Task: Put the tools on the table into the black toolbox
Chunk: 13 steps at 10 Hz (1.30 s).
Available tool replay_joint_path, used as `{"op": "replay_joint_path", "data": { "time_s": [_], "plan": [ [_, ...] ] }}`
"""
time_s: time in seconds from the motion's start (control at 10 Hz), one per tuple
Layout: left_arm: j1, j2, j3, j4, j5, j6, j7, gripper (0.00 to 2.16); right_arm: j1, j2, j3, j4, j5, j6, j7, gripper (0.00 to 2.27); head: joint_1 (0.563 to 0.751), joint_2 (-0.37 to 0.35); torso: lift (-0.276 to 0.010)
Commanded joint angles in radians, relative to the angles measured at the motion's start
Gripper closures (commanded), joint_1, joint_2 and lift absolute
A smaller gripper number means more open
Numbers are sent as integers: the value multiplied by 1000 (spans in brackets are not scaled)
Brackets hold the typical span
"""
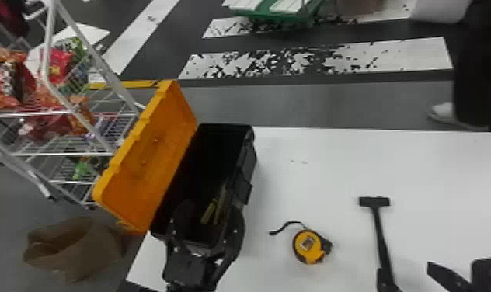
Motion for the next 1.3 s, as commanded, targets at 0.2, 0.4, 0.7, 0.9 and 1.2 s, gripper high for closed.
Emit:
{"op": "replay_joint_path", "data": {
  "time_s": [0.2, 0.4, 0.7, 0.9, 1.2],
  "plan": [
    [-4, 12, -8, 8, 2, 2, -2, 70, -101, 2, 29, -5, 7, 217, -79, 124, 695, 318, -39],
    [-4, 15, -14, 6, 2, 5, -3, 70, -136, 2, 39, -17, -5, 266, -108, 124, 695, 310, -39],
    [-11, 26, -19, 6, 2, 14, -3, 70, -194, 2, 49, -23, -7, 422, -160, 151, 695, 295, -39],
    [-12, 33, -23, 5, 0, 24, -3, 73, -239, 2, 79, -23, -13, 560, -220, 151, 695, 282, -39],
    [-15, 49, -29, 0, 0, 36, -2, 73, -280, 2, 109, -23, -28, 613, -260, 171, 695, 287, -39]
  ]
}}
